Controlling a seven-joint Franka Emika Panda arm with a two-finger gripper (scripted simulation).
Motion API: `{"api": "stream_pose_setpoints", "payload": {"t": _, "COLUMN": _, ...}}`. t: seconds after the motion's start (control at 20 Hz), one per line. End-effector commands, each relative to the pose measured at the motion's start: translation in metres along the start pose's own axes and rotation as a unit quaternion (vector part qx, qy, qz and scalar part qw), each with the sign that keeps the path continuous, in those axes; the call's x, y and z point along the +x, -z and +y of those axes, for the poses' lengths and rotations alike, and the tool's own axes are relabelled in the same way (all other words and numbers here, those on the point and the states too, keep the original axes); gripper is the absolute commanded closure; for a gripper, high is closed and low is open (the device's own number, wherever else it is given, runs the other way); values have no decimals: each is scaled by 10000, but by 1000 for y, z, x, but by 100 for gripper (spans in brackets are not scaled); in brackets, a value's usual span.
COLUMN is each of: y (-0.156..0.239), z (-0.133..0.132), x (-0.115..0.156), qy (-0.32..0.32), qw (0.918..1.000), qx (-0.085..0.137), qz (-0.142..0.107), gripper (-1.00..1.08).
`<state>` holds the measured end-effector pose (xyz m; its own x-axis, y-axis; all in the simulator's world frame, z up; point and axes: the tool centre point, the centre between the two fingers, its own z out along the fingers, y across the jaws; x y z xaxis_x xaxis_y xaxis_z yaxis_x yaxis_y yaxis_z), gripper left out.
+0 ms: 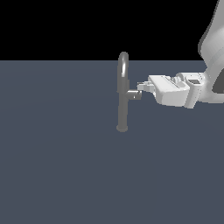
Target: Turn on the faucet by rotating a designated handle.
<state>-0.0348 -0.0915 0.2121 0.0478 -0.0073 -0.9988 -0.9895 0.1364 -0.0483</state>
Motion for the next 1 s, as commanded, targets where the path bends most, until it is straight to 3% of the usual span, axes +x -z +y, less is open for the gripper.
{"api": "stream_pose_setpoints", "payload": {"t": 0.0, "y": 0, "z": 10, "x": 27, "qy": -178, "qw": 9998, "qx": 10, "qz": 0, "gripper": 108}}
{"api": "stream_pose_setpoints", "payload": {"t": 0.2, "y": -1, "z": 18, "x": 48, "qy": -274, "qw": 9996, "qx": 10, "qz": -3, "gripper": 108}}
{"api": "stream_pose_setpoints", "payload": {"t": 0.25, "y": 0, "z": 5, "x": 18, "qy": -3, "qw": 10000, "qx": -13, "qz": -18, "gripper": 108}}
{"api": "stream_pose_setpoints", "payload": {"t": 0.7, "y": -1, "z": 8, "x": 72, "qy": -263, "qw": 9997, "qx": 9, "qz": -4, "gripper": 108}}
{"api": "stream_pose_setpoints", "payload": {"t": 0.75, "y": -1, "z": 8, "x": 72, "qy": -263, "qw": 9997, "qx": 9, "qz": -4, "gripper": 108}}
{"api": "stream_pose_setpoints", "payload": {"t": 0.8, "y": 0, "z": -2, "x": 36, "qy": 40, "qw": 10000, "qx": -48, "qz": -63, "gripper": 108}}
{"api": "stream_pose_setpoints", "payload": {"t": 0.95, "y": 0, "z": -5, "x": 50, "qy": -39, "qw": 10000, "qx": -34, "qz": -49, "gripper": 108}}
